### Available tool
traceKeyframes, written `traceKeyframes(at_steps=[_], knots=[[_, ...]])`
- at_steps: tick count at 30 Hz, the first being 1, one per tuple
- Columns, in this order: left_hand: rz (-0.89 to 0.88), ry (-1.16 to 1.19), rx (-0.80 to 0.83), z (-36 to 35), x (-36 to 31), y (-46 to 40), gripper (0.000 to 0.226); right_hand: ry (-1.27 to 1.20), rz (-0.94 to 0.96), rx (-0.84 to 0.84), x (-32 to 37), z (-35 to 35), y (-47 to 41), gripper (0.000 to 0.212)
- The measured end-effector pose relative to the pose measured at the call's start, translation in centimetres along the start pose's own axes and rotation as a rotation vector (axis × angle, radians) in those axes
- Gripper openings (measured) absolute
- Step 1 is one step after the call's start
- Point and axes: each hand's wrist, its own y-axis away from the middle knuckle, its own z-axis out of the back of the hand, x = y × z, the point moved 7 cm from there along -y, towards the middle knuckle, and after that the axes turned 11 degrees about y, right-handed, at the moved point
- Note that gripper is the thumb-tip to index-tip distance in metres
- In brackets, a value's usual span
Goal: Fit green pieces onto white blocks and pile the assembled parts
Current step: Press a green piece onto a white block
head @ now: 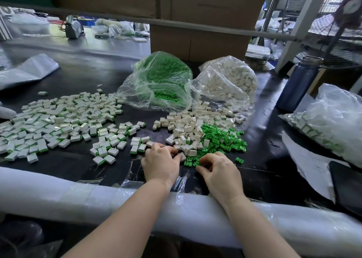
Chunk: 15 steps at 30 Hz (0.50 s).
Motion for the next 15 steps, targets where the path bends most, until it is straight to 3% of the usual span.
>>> traceKeyframes(at_steps=[9, 15], knots=[[-0.042, 0.011, 0.04, -0.08, -0.38, 0.33, 0.022, 0.066, 0.023, -0.029, 0.1, -0.15, 0.02, 0.014], [-0.061, 0.049, 0.041, -0.08, -0.6, 0.46, 0.012, -0.174, -0.011, -0.079, -0.43, 0.49, 0.24, 0.01]])
